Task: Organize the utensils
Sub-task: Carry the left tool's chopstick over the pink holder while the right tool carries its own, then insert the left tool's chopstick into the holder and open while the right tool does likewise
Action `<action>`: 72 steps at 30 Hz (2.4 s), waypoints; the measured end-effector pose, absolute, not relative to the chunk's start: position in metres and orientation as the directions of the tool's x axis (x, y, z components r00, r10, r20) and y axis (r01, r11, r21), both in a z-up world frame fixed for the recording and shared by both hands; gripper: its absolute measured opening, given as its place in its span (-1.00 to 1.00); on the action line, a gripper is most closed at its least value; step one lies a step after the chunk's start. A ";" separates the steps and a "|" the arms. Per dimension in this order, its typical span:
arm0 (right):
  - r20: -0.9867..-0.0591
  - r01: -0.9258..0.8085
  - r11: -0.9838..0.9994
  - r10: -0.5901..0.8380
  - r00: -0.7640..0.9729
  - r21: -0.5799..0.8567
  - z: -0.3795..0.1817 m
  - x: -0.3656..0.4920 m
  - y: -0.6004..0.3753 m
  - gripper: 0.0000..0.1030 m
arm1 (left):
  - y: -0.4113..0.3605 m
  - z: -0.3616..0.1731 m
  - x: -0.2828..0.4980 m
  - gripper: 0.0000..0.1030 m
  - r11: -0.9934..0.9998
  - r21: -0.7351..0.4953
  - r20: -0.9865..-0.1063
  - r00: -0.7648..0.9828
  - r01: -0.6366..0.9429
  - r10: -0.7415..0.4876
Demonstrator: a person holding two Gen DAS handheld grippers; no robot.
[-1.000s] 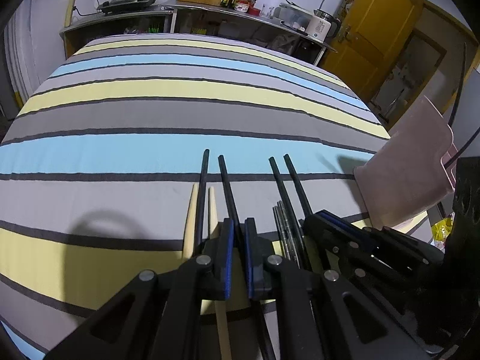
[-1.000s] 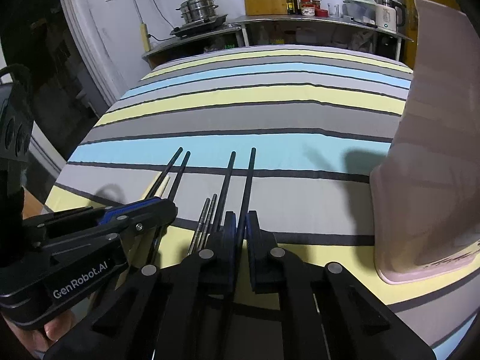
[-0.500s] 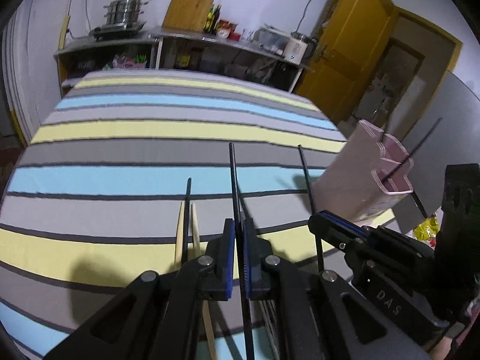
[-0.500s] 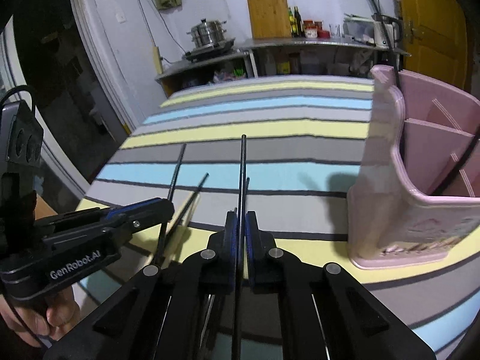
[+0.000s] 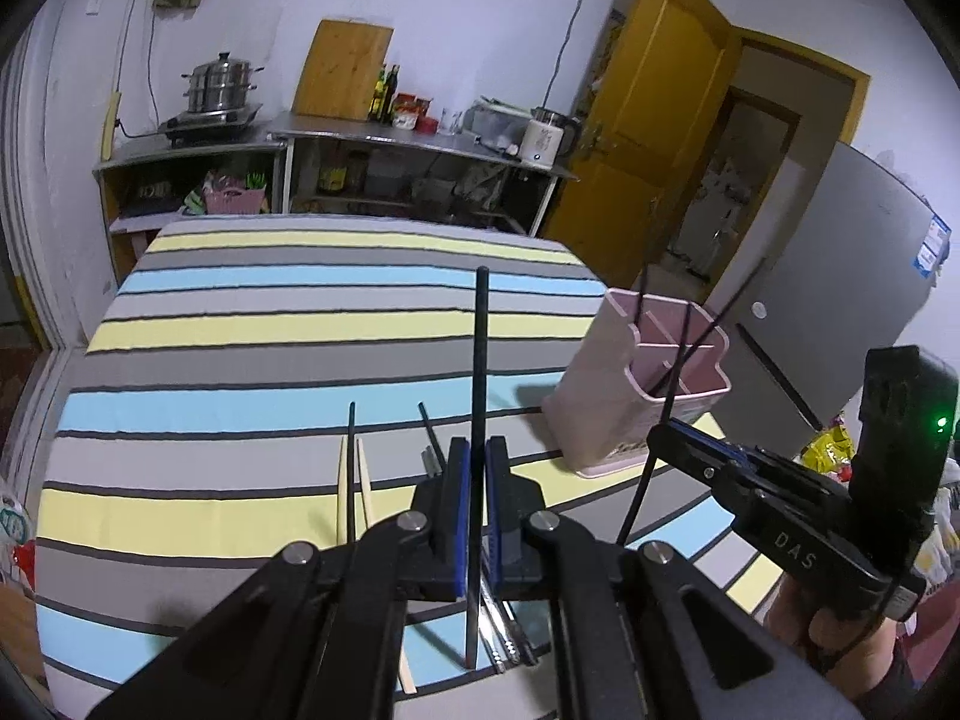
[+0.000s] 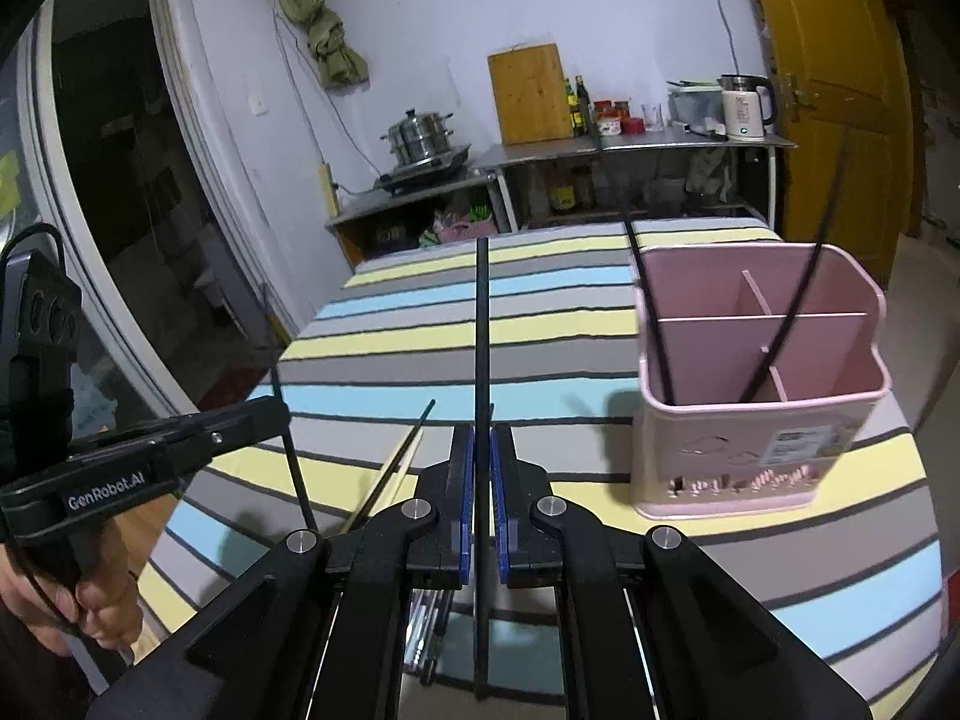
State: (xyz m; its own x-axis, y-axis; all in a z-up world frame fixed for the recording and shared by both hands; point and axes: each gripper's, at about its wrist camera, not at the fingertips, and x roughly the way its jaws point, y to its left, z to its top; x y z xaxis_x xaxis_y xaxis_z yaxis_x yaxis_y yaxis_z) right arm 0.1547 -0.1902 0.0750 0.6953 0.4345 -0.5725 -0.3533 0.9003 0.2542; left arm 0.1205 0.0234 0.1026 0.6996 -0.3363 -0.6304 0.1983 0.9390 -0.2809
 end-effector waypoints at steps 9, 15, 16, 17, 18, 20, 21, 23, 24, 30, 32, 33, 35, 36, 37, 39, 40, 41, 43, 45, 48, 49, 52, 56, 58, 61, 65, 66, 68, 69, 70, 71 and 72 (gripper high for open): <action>-0.526 -0.327 0.906 0.423 0.738 0.269 0.094 0.139 -0.214 -0.89 | 0.022 0.127 0.109 -0.90 0.927 -0.289 -0.591 0.717 0.239 -0.369; -0.499 -0.310 0.912 0.408 0.764 0.270 0.105 0.135 -0.230 -0.89 | 0.013 0.133 0.111 -0.90 0.915 -0.297 -0.579 0.711 0.273 -0.400; -0.498 -0.307 0.912 0.406 0.766 0.270 0.105 0.136 -0.231 -0.89 | 0.012 0.133 0.111 -0.90 0.914 -0.298 -0.579 0.709 0.277 -0.403; -0.496 -0.304 0.913 0.403 0.769 0.271 0.106 0.136 -0.233 -0.89 | 0.009 0.134 0.113 -0.90 0.911 -0.300 -0.579 0.705 0.283 -0.410; -0.495 -0.300 0.914 0.400 0.771 0.271 0.107 0.135 -0.235 -0.89 | 0.007 0.134 0.114 -0.90 0.908 -0.303 -0.579 0.702 0.288 -0.416; -0.494 -0.292 0.917 0.393 0.776 0.270 0.108 0.134 -0.239 -0.89 | 0.000 0.135 0.117 -0.90 0.902 -0.313 -0.578 0.693 0.299 -0.430; -0.493 -0.289 0.918 0.390 0.778 0.270 0.109 0.134 -0.241 -0.89 | -0.003 0.135 0.119 -0.90 0.899 -0.317 -0.578 0.689 0.304 -0.437; -0.489 -0.281 0.922 0.381 0.784 0.268 0.112 0.134 -0.246 -0.89 | -0.009 0.137 0.124 -0.90 0.893 -0.322 -0.576 0.684 0.315 -0.449; -0.486 -0.277 0.923 0.376 0.788 0.265 0.114 0.133 -0.250 -0.89 | -0.013 0.139 0.126 -0.90 0.889 -0.325 -0.574 0.680 0.322 -0.456; -0.459 -0.247 0.933 0.345 0.819 0.260 0.131 0.134 -0.268 -0.89 | -0.039 0.157 0.136 -0.90 0.865 -0.331 -0.550 0.668 0.377 -0.502; -0.445 -0.240 0.936 0.336 0.830 0.259 0.140 0.136 -0.274 -0.89 | -0.047 0.168 0.141 -0.90 0.858 -0.327 -0.538 0.668 0.397 -0.514; -0.436 -0.236 0.938 0.329 0.838 0.255 0.146 0.136 -0.278 -0.89 | -0.051 0.173 0.143 -0.90 0.854 -0.327 -0.530 0.670 0.405 -0.520; -0.416 -0.231 0.941 0.318 0.852 0.246 0.158 0.137 -0.283 -0.89 | -0.056 0.183 0.148 -0.90 0.846 -0.331 -0.517 0.671 0.417 -0.532; -0.407 -0.230 0.943 0.313 0.858 0.242 0.163 0.138 -0.285 -0.89 | -0.059 0.188 0.151 -0.90 0.843 -0.333 -0.510 0.672 0.423 -0.538; -0.395 -0.225 0.945 0.306 0.866 0.237 0.170 0.139 -0.289 -0.89 | -0.061 0.193 0.154 -0.90 0.841 -0.332 -0.502 0.675 0.427 -0.541; -0.374 -0.218 0.948 0.294 0.880 0.232 0.181 0.142 -0.294 -0.89 | -0.065 0.204 0.159 -0.90 0.838 -0.328 -0.485 0.683 0.436 -0.546; -0.365 -0.215 0.949 0.289 0.885 0.229 0.186 0.143 -0.296 -0.89 | -0.067 0.209 0.162 -0.90 0.836 -0.327 -0.477 0.687 0.440 -0.548; -0.358 -0.211 0.950 0.284 0.890 0.228 0.189 0.145 -0.298 -0.89 | -0.068 0.213 0.165 -0.90 0.836 -0.325 -0.468 0.693 0.441 -0.548; -0.344 -0.200 0.953 0.272 0.899 0.229 0.194 0.149 -0.303 -0.89 | -0.071 0.220 0.171 -0.90 0.837 -0.323 -0.455 0.703 0.442 -0.546; -0.339 -0.191 0.953 0.265 0.903 0.235 0.196 0.154 -0.306 -0.89 | -0.074 0.221 0.178 -0.90 0.840 -0.321 -0.449 0.710 0.438 -0.542; -0.338 -0.175 0.953 0.254 0.906 0.246 0.192 0.163 -0.311 -0.89 | -0.076 0.213 0.190 -0.90 0.844 -0.326 -0.455 0.711 0.427 -0.536; -0.342 -0.169 0.953 0.250 0.906 0.250 0.189 0.167 -0.313 -0.89 | -0.077 0.208 0.194 -0.90 0.845 -0.328 -0.462 0.709 0.422 -0.533; -0.361 -0.157 0.951 0.250 0.898 0.268 0.176 0.176 -0.315 -0.89 | -0.080 0.193 0.202 -0.90 0.849 -0.334 -0.484 0.698 0.410 -0.528; -0.402 -0.144 0.952 0.248 0.881 0.271 0.155 0.189 -0.314 -0.89 | -0.083 0.167 0.213 -0.90 0.853 -0.342 -0.524 0.674 0.394 -0.521; -0.431 -0.140 0.951 0.252 0.867 0.275 0.141 0.196 -0.312 -0.89 | -0.085 0.155 0.217 -0.90 0.857 -0.345 -0.541 0.664 0.383 -0.515; -0.467 -0.130 0.950 0.256 0.846 0.285 0.123 0.203 -0.313 -0.89 | -0.085 0.139 0.221 -0.90 0.856 -0.358 -0.561 0.647 0.373 -0.517; -0.510 -0.121 0.946 0.267 0.817 0.302 0.104 0.212 -0.314 -0.89 | -0.087 0.121 0.225 -0.90 0.859 -0.364 -0.589 0.626 0.360 -0.511; -0.516 -0.125 0.943 0.276 0.811 0.308 0.101 0.213 -0.315 -0.89 | -0.087 0.119 0.226 -0.89 0.858 -0.366 -0.593 0.621 0.359 -0.513; -0.520 -0.127 0.941 0.281 0.807 0.312 0.098 0.213 -0.315 -0.89 | -0.088 0.116 0.226 -0.89 0.857 -0.366 -0.594 0.617 0.364 -0.516; -0.520 -0.127 0.943 0.278 0.807 0.308 0.098 0.213 -0.315 -0.89 | -0.087 0.116 0.226 -0.89 0.858 -0.364 -0.596 0.617 0.363 -0.514; -0.520 -0.126 0.945 0.274 0.809 0.302 0.098 0.212 -0.315 -0.89 | -0.087 0.115 0.225 -0.89 0.858 -0.364 -0.597 0.616 0.363 -0.514; -0.519 -0.126 0.946 0.271 0.810 0.297 0.098 0.211 -0.315 -0.88 | -0.086 0.116 0.224 -0.89 0.856 -0.367 -0.595 0.616 0.364 -0.517; -0.516 -0.123 0.949 0.264 0.815 0.292 0.098 0.209 -0.315 -0.84 | -0.085 0.116 0.222 -0.89 0.853 -0.371 -0.589 0.617 0.367 -0.522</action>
State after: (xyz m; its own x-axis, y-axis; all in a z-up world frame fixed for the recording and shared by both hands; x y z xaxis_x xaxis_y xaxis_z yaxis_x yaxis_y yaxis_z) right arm 0.2088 -0.3146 0.0981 0.8149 0.2643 -0.5158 -0.1232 0.9486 0.2915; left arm 0.2220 -0.0845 0.1160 0.6170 -0.5218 -0.5891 0.3672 0.8529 -0.3711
